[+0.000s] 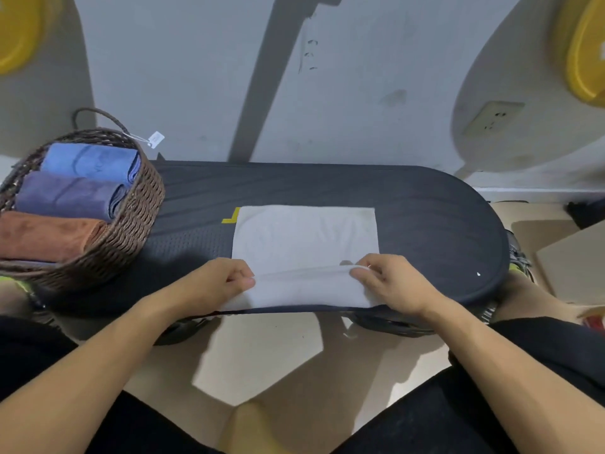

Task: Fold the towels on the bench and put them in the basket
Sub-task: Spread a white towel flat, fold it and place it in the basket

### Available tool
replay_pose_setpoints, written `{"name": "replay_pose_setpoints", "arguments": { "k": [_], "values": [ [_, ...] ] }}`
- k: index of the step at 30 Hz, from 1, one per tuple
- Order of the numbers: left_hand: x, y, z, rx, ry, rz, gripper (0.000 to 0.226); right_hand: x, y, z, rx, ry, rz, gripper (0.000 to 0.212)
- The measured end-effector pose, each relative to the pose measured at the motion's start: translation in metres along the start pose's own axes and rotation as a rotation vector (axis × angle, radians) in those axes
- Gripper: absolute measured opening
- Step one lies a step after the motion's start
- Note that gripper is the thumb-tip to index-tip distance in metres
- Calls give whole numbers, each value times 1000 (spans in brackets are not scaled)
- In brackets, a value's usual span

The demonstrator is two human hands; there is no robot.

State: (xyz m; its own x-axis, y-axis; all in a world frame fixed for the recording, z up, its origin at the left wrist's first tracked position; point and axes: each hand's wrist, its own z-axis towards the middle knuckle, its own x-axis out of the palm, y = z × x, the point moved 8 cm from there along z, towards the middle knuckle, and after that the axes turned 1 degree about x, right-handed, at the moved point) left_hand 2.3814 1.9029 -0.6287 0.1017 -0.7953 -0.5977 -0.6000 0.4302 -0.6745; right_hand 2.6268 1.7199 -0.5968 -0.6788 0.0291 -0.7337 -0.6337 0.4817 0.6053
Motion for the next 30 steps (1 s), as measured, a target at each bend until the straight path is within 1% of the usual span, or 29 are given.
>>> {"name": "replay_pose_setpoints", "arguments": {
  "k": [3, 5, 6, 8, 9, 11, 12, 13, 15, 17, 19, 21, 22, 23, 25, 27, 29, 30],
  "values": [
    [-19, 3, 7, -26, -10, -155, 14, -18, -10, 10, 62, -100, 349, 19],
    [-27, 8, 8, -69, -62, -334, 25, -22, -24, 17, 151, -163, 558, 12],
    [-26, 10, 8, -79, -66, -413, 30, -22, -34, 20, 217, -178, 671, 12],
    [-19, 16, 8, -115, 1, -465, 29, -15, -52, 21, 372, -125, 861, 33],
    [-14, 19, 8, -136, 58, -426, 26, -10, -58, 19, 438, -59, 887, 44],
    [-10, 27, 10, -161, 122, -314, 21, -4, -64, 18, 494, 87, 821, 53],
    [-12, 30, 13, -168, 105, -315, 21, -1, -65, 17, 504, 155, 734, 52],
    [-13, 31, 16, -164, 74, -369, 22, 1, -64, 16, 494, 216, 637, 47],
    [-14, 30, 23, -149, 17, -605, 29, 7, -56, 16, 439, 291, 536, 29],
    [-16, 29, 31, -159, -28, -825, 36, 4, -49, 21, 374, 249, 622, 16],
    [-20, 31, 41, -176, -115, -930, 38, -9, -47, 32, 339, 118, 821, 9],
    [-24, 38, 51, -217, -284, -990, 34, -20, -54, 45, 390, -36, 974, 10],
    [-25, 43, 55, -254, -374, -1007, 31, -22, -58, 50, 428, -90, 979, 10],
    [-24, 48, 59, -294, -442, -1000, 28, -21, -62, 55, 467, -116, 944, 12],
    [-20, 54, 66, -356, -476, -911, 22, -15, -70, 61, 548, -123, 823, 18],
    [-26, 54, 69, -324, -516, -700, 12, -12, -78, 65, 586, -158, 665, 19],
    [-39, 49, 67, -255, -610, -453, 10, -14, -77, 68, 577, -175, 479, 14],
    [-43, 46, 66, -231, -645, -393, 10, -14, -76, 70, 579, -176, 417, 12]
  ]
}}
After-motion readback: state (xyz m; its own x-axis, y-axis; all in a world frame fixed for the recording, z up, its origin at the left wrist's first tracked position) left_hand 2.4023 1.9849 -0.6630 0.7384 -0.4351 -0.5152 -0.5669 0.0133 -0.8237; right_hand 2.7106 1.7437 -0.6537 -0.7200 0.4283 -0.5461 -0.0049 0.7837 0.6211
